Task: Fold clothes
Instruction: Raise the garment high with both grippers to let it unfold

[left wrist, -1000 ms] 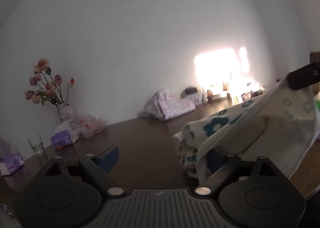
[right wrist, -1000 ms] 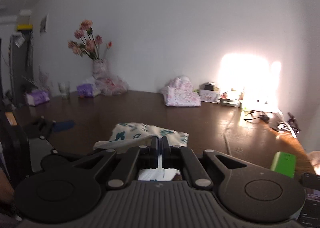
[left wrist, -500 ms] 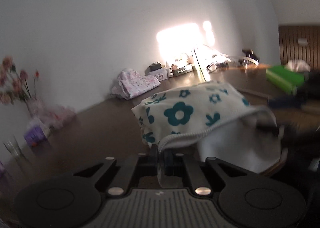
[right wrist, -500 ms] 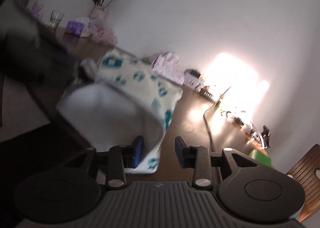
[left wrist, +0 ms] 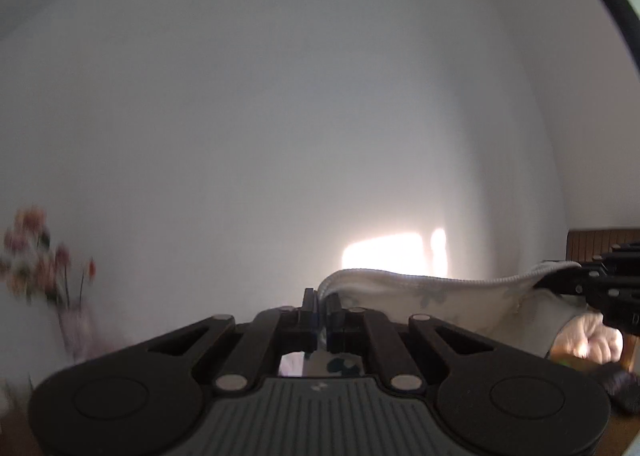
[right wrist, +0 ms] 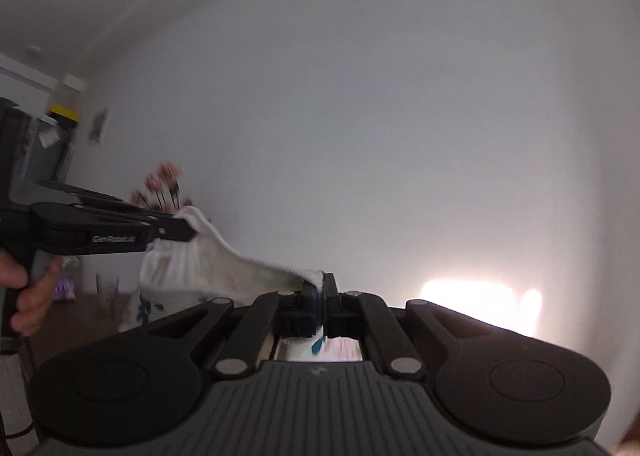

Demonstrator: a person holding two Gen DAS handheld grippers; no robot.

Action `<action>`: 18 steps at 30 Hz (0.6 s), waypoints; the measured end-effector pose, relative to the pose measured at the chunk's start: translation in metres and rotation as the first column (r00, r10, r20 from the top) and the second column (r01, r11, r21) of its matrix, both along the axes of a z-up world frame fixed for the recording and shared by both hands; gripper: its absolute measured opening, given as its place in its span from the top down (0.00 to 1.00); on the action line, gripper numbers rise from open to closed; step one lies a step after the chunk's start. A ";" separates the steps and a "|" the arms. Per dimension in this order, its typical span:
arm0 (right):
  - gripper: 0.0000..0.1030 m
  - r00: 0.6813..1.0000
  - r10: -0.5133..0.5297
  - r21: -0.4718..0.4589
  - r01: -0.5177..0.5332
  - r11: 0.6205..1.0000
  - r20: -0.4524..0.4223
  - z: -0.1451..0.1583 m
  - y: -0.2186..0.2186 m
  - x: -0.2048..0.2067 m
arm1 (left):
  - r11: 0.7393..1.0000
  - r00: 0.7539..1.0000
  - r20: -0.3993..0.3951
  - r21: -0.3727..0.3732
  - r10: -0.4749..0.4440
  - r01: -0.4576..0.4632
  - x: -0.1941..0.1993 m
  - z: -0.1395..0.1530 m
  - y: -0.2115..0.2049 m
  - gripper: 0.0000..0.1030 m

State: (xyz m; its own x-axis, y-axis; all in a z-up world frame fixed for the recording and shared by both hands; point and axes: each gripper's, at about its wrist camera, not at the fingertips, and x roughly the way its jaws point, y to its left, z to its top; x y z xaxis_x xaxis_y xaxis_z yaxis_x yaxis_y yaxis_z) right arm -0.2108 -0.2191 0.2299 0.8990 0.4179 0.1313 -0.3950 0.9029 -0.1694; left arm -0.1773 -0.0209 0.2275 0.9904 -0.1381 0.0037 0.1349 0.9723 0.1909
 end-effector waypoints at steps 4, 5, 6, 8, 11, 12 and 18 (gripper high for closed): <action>0.98 0.999 0.014 -0.045 -0.013 0.999 0.040 0.090 -0.017 0.014 | 0.997 0.997 0.025 0.026 -0.068 0.068 0.034 0.086 -0.005 0.97; 0.98 0.998 0.013 -0.063 -0.010 0.998 0.057 0.109 -0.020 0.013 | 0.996 0.996 0.035 0.031 -0.084 0.083 0.041 0.107 -0.006 0.97; 0.98 0.997 0.013 -0.082 -0.006 0.997 0.075 0.128 -0.023 0.012 | 0.995 0.993 0.061 0.030 -0.096 0.095 0.040 0.120 -0.006 0.97; 0.98 0.998 0.024 -0.088 -0.020 0.996 0.051 0.153 -0.026 0.018 | 0.991 0.985 0.110 0.037 -0.130 0.127 0.034 0.142 -0.009 0.97; 0.98 0.998 0.055 -0.072 -0.055 0.996 -0.003 0.180 -0.030 0.032 | 0.989 0.978 0.146 0.034 -0.147 0.143 0.033 0.157 -0.009 0.97; 0.98 0.997 0.071 -0.062 -0.071 0.996 -0.012 0.185 -0.031 0.036 | 0.989 0.977 0.154 0.030 -0.149 0.146 0.033 0.161 -0.008 0.97; 0.98 0.998 0.047 -0.091 -0.043 0.995 0.038 0.196 -0.021 0.047 | 0.987 0.967 0.200 0.011 -0.159 0.161 0.035 0.182 -0.003 0.97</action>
